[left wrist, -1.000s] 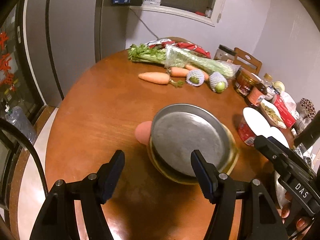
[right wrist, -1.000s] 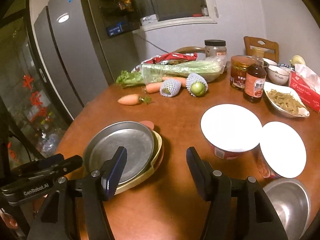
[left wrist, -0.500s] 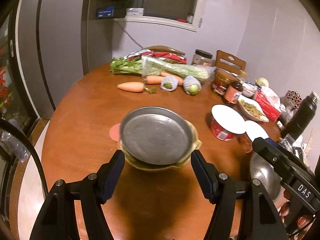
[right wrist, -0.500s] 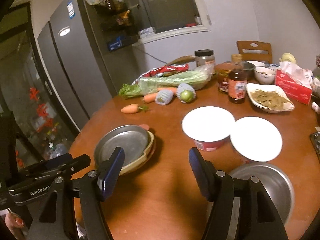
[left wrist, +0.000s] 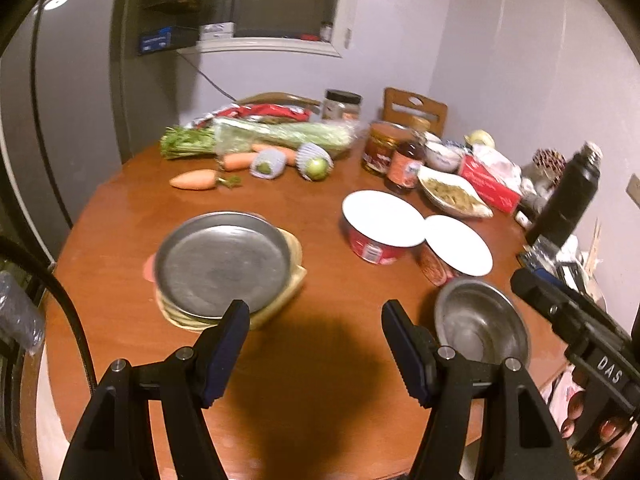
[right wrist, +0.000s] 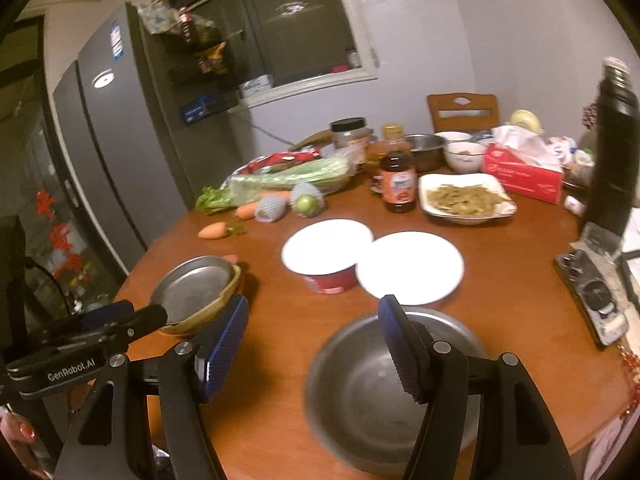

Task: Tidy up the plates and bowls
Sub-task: 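Move the left gripper to the rim of the large steel bowl, then grasp the steel bowl rim with the left gripper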

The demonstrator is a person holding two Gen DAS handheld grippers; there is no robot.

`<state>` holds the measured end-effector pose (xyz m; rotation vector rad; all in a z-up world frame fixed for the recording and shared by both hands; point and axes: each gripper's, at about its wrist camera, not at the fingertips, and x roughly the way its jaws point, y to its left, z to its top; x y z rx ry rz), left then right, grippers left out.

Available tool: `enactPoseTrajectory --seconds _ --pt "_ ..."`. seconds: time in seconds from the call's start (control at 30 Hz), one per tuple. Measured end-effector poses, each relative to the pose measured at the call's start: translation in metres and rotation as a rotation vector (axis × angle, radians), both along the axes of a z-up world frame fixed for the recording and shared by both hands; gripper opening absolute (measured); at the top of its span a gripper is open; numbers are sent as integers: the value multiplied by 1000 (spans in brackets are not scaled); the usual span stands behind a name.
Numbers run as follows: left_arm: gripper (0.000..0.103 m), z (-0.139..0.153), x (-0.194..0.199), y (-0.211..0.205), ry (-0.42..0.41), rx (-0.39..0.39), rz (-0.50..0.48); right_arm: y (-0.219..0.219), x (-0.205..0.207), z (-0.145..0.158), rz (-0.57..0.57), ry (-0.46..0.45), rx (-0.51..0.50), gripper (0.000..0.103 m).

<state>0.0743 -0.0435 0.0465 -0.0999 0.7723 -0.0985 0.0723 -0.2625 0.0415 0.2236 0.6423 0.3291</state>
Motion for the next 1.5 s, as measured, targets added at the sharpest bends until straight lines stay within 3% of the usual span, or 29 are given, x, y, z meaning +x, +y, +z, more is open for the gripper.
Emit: enactPoseTrajectory --seconds 0.43,0.87,1.2,1.5 --pt "68 -25 14 -63 55 13 -144 -68 -2 -39 -125 84 -18 69" --pt "68 -60 43 -121 130 27 -245 -85 5 -82 -141 151 -55 69" --pt "64 -77 51 -129 159 13 -260 -77 8 -91 -83 150 -46 46" --pt "50 -81 51 -133 174 -10 -301 -72 7 -93 -72 149 -70 45"
